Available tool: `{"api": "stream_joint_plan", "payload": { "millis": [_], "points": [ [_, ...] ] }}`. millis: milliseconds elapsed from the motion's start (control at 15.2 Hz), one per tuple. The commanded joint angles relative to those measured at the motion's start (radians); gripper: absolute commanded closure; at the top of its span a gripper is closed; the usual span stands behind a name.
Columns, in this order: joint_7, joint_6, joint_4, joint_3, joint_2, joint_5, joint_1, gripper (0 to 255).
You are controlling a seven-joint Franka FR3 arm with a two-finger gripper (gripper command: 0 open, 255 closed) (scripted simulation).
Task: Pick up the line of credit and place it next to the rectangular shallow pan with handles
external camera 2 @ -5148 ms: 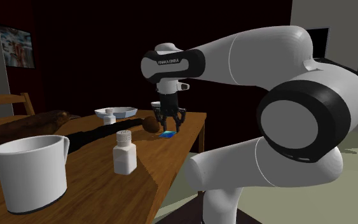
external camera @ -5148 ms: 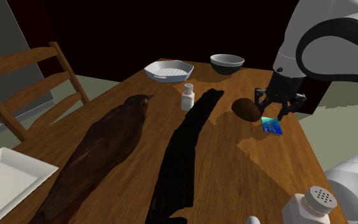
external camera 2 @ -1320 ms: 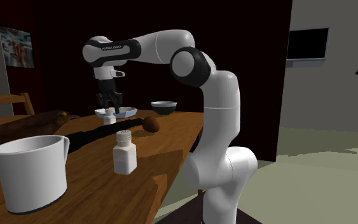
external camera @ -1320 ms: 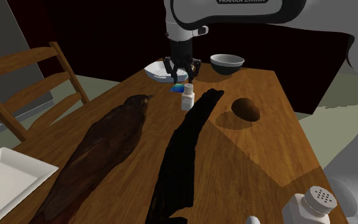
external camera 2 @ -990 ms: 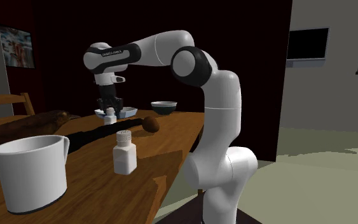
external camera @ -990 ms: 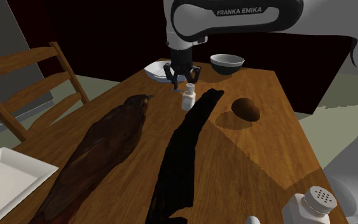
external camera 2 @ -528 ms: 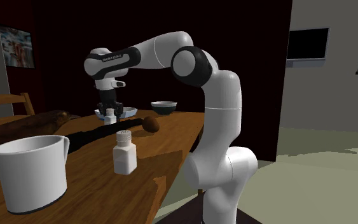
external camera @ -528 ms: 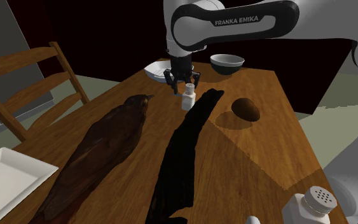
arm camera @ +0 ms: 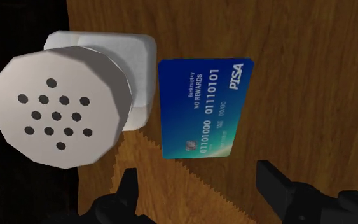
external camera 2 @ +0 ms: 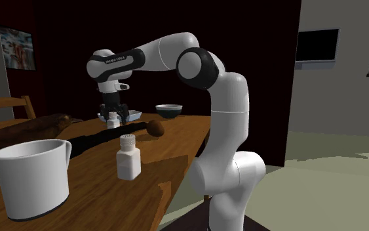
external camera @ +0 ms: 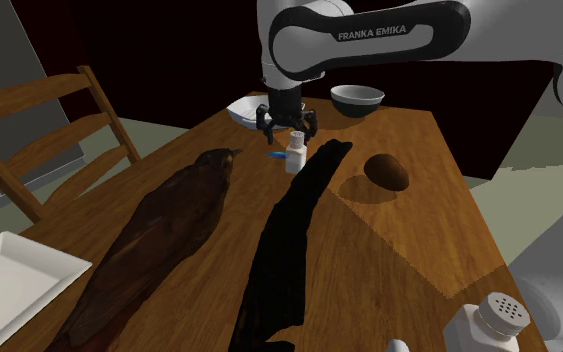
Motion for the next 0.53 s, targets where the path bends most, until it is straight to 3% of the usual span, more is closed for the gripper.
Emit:
{"api": "stream_joint_plan", "payload": {
  "millis": [0,330,462],
  "points": [
    [0.0,0.0,0.0,0.0,0.0,0.0,0.0,0],
    [0.009,-0.137,0.157,0.014,0.031,-0.019,0.019,0],
    [0.009,-0.137,0.157,0.014,0.031,-0.019,0.019,0]
  ]
}}
